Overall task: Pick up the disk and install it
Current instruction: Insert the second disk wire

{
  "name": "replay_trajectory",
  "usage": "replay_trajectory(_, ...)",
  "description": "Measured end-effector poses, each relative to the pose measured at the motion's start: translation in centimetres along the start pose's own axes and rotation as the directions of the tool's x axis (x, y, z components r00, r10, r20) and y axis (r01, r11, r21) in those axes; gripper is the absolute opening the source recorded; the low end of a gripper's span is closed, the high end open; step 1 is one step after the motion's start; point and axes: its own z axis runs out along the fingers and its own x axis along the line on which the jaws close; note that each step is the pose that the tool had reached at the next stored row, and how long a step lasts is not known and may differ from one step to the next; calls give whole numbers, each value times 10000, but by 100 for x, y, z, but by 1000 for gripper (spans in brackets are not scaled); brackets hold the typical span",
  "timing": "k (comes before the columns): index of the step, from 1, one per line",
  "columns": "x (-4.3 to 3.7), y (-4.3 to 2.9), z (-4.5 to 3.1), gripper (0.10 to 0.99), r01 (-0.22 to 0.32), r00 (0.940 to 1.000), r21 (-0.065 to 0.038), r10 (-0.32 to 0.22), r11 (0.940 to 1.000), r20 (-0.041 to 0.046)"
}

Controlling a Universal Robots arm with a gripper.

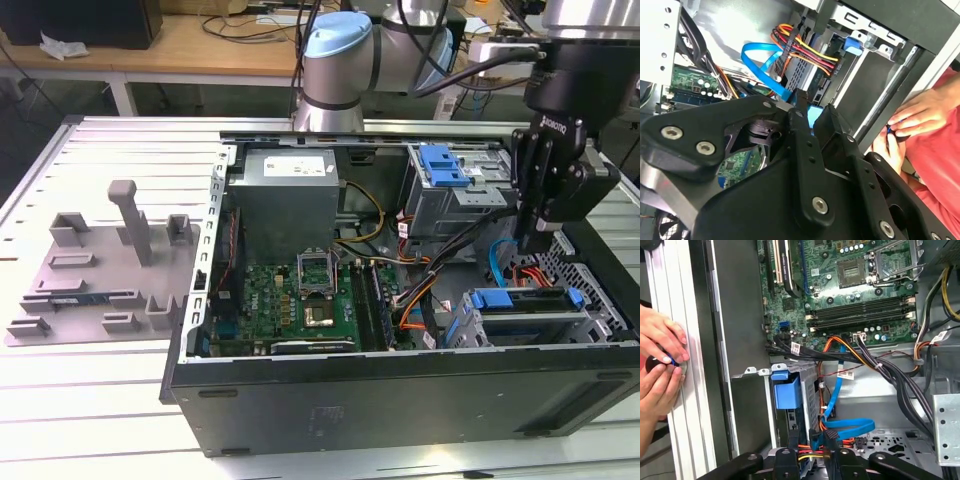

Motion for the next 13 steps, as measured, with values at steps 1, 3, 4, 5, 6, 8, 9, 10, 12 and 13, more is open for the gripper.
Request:
replay_trajectory(1, -2, 0, 5, 329, 1, 10000, 3, -1, 10000, -21)
replay_trajectory(3, -5, 1, 11, 329, 0, 10000, 4, 0, 10000, -34)
replay_trajectory(4, -8, 1, 15, 329, 0, 10000, 4, 0, 10000, -38)
replay_trajectory(5, -11, 1, 19, 329, 0, 10000, 5, 0, 10000, -42)
replay_trajectory(6, -13, 2, 25, 329, 0, 10000, 5, 0, 10000, -46)
replay_trajectory(8, -17, 2, 35, 329, 0, 10000, 6, 0, 10000, -50)
replay_trajectory(9, -19, 3, 40, 318, 0, 10000, 6, 0, 10000, -52)
replay_trajectory(10, -20, 3, 43, 318, 0, 10000, 6, 0, 10000, -54)
replay_trajectory(12, -25, 3, 55, 243, 0, 10000, 7, 0, 10000, -56)
replay_trajectory(13, -29, 4, 67, 243, -1, 10000, 6, 1, 10000, -57)
